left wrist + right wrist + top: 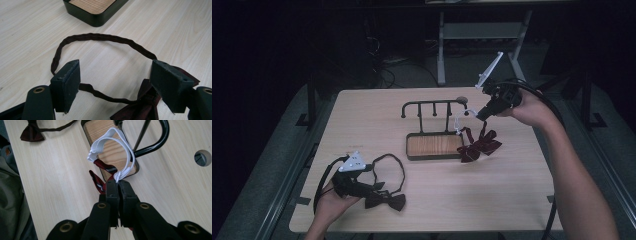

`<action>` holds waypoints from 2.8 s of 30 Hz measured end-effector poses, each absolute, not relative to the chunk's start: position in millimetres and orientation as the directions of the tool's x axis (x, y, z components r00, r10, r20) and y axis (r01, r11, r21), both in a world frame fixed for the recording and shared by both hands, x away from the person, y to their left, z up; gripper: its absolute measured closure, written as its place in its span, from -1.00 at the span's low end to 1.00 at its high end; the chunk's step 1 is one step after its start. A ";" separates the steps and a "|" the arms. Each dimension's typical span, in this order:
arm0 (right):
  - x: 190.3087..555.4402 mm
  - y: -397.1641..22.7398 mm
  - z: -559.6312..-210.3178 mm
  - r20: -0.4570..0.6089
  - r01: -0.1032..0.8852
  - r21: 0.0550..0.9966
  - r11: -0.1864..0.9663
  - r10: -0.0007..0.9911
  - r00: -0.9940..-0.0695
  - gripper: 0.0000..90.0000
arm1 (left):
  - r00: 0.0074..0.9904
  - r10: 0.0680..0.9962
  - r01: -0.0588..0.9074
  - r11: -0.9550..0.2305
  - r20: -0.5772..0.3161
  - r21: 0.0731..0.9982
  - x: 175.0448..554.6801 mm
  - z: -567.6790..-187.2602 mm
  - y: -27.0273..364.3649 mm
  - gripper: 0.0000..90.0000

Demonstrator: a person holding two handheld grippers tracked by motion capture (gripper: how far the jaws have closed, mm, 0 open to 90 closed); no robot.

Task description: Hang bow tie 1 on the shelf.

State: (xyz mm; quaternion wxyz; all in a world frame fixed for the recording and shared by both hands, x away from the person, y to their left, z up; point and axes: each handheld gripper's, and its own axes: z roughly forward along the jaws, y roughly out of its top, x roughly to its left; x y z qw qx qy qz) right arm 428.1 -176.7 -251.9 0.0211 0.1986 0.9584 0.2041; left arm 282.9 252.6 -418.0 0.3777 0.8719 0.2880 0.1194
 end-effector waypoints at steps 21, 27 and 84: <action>461.3 -191.1 -263.9 0.090 0.457 0.412 0.788 0.464 -0.881 0.93 | 0.810 0.586 0.406 -0.553 -0.007 0.728 282.8 -418.7 251.2 -0.44; 464.5 -191.1 -266.0 0.092 0.461 0.415 0.785 0.468 -0.879 0.92 | 0.809 0.588 0.405 -0.552 -0.004 0.729 283.0 -418.5 251.7 -0.44; 417.6 -216.2 -312.2 0.157 0.448 0.467 0.762 0.427 -0.890 0.37 | 0.809 0.587 0.430 -0.555 -0.031 0.712 283.6 -418.0 248.9 -0.43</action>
